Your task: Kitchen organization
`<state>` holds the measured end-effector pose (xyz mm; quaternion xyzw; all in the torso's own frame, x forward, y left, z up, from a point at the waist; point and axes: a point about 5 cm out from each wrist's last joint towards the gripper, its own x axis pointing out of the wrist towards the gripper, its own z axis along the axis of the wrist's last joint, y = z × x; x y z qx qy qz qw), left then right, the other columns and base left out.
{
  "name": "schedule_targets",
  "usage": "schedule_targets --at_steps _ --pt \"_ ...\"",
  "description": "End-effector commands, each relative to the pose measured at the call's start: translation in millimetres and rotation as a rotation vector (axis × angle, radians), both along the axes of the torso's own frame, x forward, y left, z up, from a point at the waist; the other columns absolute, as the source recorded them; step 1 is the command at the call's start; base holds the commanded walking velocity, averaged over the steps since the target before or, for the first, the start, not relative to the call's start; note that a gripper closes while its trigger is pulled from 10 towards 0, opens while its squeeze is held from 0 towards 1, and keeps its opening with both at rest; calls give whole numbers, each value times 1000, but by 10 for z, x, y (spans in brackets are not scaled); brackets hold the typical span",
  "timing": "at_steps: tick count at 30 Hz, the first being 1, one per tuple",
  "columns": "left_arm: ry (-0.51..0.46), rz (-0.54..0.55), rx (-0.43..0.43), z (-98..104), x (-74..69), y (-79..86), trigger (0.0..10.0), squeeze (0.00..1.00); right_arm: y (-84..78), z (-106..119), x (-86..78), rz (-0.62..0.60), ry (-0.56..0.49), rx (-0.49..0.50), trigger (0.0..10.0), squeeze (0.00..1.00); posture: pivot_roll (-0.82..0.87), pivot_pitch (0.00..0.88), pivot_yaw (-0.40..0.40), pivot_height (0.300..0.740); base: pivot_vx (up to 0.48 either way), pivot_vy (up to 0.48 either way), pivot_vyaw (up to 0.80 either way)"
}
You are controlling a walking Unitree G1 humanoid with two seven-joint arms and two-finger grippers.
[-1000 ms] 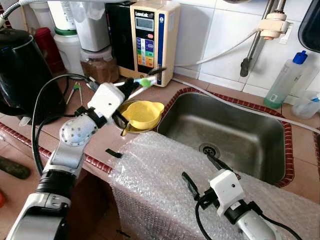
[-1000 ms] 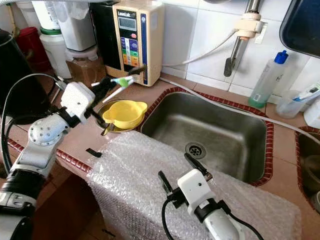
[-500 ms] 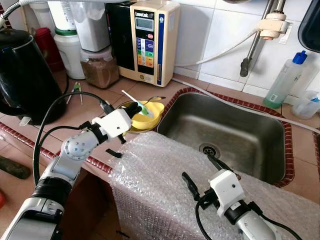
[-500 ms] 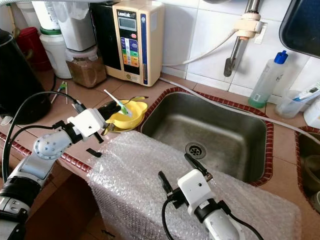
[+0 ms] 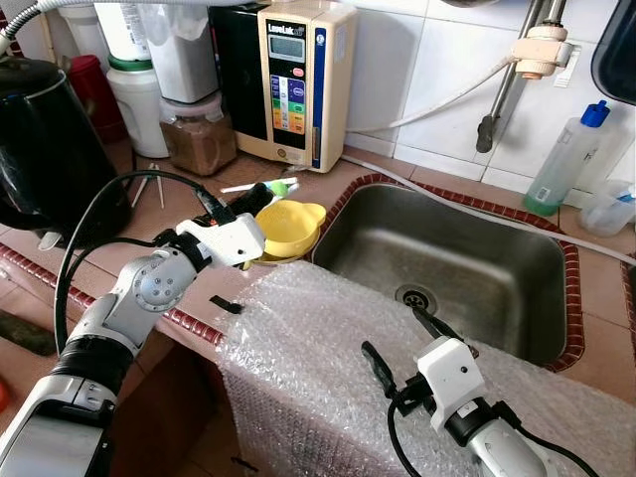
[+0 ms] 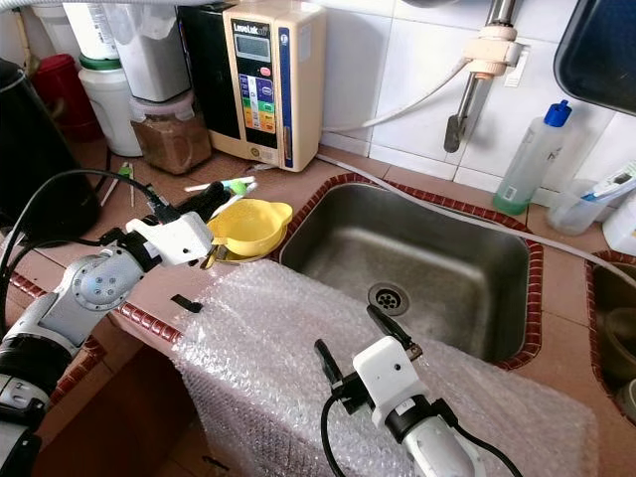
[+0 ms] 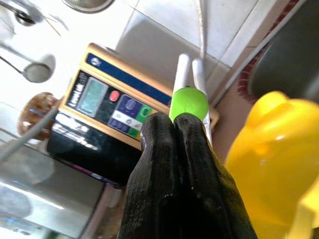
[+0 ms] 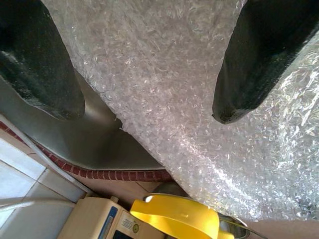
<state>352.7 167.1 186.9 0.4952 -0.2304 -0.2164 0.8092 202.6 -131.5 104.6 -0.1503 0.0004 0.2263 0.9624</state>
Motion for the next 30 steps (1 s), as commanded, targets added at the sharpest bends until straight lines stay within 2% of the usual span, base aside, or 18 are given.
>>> schedule_targets --at_steps 1,4,9,10,14,20,23,24,28,30 --pt "-64 -5 16 112 32 -17 10000 0 1 8 -6 0 -3 -3 10000 0 62 0 21 740 0 0 0" --pt "-102 11 62 117 36 2 10000 0 4 7 -4 0 -4 -2 10000 0 68 0 21 740 0 0 0" --pt "-104 -14 119 54 13 -28 10000 0 11 6 -2 2 -4 -1 10000 0 69 0 21 740 0 0 0" --pt "-84 -50 151 -13 -19 -66 10000 0 13 1 -2 2 -3 -1 10000 0 69 0 21 740 0 0 0" --pt "-66 -68 245 -149 -55 -57 10000 0 16 -4 -2 3 -1 -1 10000 0 69 0 21 740 0 0 0" --pt "-100 -106 440 -327 -107 -25 10000 0 17 -7 2 7 1 -2 10000 0 76 0 17 740 0 0 0" --pt "-82 -56 532 -406 -57 46 10000 0 22 -5 9 10 -1 -3 10000 0 72 0 19 740 0 0 0" --pt "-97 8 537 -359 6 112 10000 0 18 -4 11 9 -1 -4 10000 0 72 0 19 740 0 0 0" --pt "-132 82 568 -307 75 175 10000 0 13 -9 5 6 0 -4 10000 0 72 0 20 740 0 0 0" --pt "-160 89 571 -319 77 157 10000 0 20 -19 -5 5 3 -1 10000 0 72 0 23 740 0 0 0"
